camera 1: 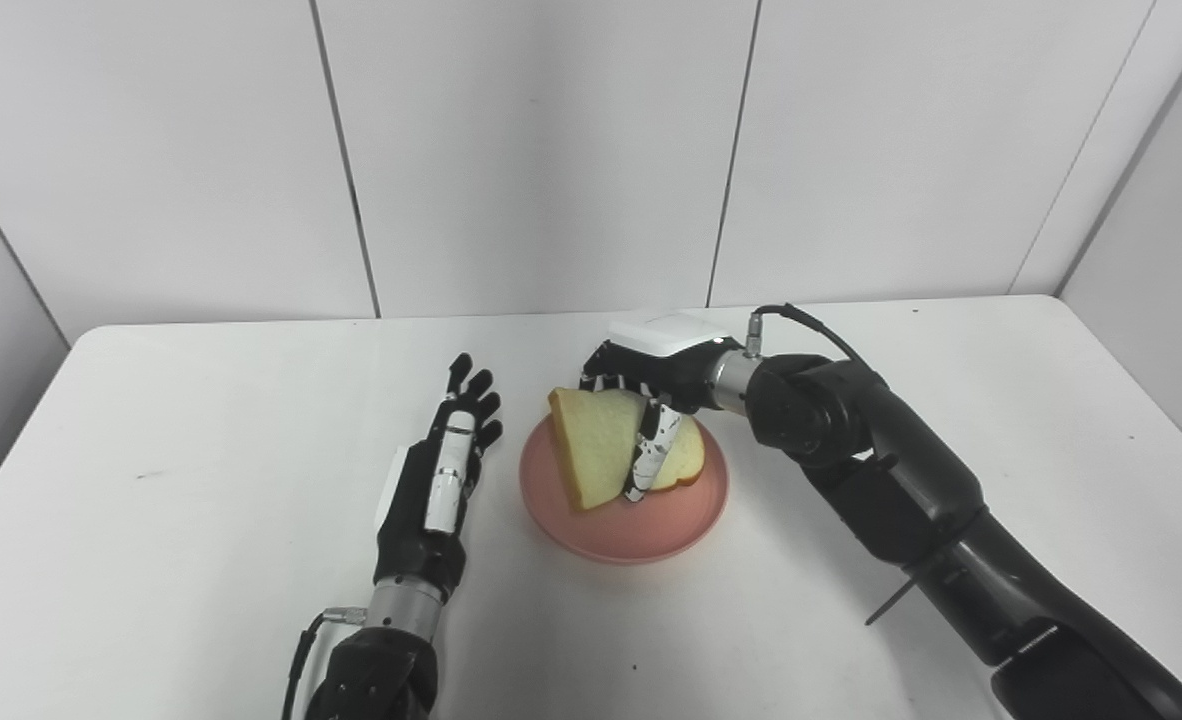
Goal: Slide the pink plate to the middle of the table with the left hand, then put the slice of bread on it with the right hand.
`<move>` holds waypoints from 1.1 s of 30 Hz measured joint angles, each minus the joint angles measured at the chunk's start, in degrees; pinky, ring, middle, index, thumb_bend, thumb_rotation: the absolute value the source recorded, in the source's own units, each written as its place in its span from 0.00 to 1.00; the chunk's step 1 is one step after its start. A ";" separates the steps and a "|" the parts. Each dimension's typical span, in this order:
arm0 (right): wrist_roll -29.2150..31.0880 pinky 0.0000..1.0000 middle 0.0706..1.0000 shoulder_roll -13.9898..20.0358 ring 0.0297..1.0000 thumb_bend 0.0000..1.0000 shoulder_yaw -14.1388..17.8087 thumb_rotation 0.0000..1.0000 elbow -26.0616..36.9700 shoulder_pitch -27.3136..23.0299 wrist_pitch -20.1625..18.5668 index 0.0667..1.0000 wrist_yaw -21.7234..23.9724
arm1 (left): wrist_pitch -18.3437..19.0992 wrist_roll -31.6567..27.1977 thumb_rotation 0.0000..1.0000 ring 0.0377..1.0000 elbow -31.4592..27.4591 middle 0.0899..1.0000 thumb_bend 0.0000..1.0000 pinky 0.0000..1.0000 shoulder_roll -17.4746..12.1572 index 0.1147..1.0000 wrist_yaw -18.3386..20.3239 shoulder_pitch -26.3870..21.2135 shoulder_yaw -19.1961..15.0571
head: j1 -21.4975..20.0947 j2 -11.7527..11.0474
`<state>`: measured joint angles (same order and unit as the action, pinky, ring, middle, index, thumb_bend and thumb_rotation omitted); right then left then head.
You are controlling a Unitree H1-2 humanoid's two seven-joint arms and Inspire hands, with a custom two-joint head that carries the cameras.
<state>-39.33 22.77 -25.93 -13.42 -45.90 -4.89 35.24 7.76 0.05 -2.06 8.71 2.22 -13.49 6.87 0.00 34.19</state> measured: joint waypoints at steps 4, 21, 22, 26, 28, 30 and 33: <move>-0.84 0.38 0.46 -0.43 0.37 0.51 -0.20 0.00 -3.39 0.00 0.02 0.50 -1.10 | 0.11 -0.03 1.00 0.96 -0.80 0.97 0.42 0.95 0.11 0.97 -0.06 -0.03 -0.12 | 0.00 0.26; -4.53 0.37 0.45 -0.13 0.38 0.51 -3.41 0.00 -7.52 -2.09 1.45 0.50 -5.99 | 0.20 -0.07 1.00 0.96 -0.82 0.97 0.42 0.95 0.37 0.97 -0.10 -0.04 -0.39 | -0.18 0.79; -4.63 0.38 0.46 -0.02 0.38 0.52 -3.63 0.00 -7.24 -2.17 1.43 0.49 -5.23 | 0.31 -0.07 1.00 0.96 -0.84 0.97 0.42 0.95 0.37 0.97 -0.10 -0.05 -0.40 | -0.18 1.05; -5.40 0.46 0.45 0.27 0.49 0.53 -4.35 0.00 -5.58 -2.65 0.96 0.47 -1.45 | 1.41 -0.07 1.00 0.95 -0.97 0.97 0.41 0.94 0.38 0.96 -0.10 -0.09 -0.42 | -0.18 1.14; -5.52 0.48 0.53 0.36 0.53 0.52 -4.36 0.09 -4.01 -2.63 0.57 0.46 0.78 | 1.60 -0.07 1.00 0.96 -1.05 0.97 0.41 0.94 0.37 0.97 -0.10 -0.09 -0.50 | -0.26 1.23; -5.81 0.50 0.60 0.40 0.55 0.74 -4.47 0.20 -2.23 -2.59 0.19 0.60 2.94 | 1.63 -0.07 1.00 0.96 -1.12 0.97 0.41 0.94 0.37 0.97 -0.09 -0.10 -0.53 | -0.26 1.32; -6.24 0.52 0.64 0.37 0.58 0.86 -4.69 0.27 -1.18 -2.55 -0.46 0.67 5.33 | 1.63 -0.07 1.00 0.95 -1.17 0.97 0.41 0.94 0.37 0.96 -0.07 -0.12 -0.54 | -0.35 1.41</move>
<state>-45.57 23.14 -30.62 -14.60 -48.45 -5.34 40.57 9.39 -0.02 -3.23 9.08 2.15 -13.61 6.33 -0.35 35.59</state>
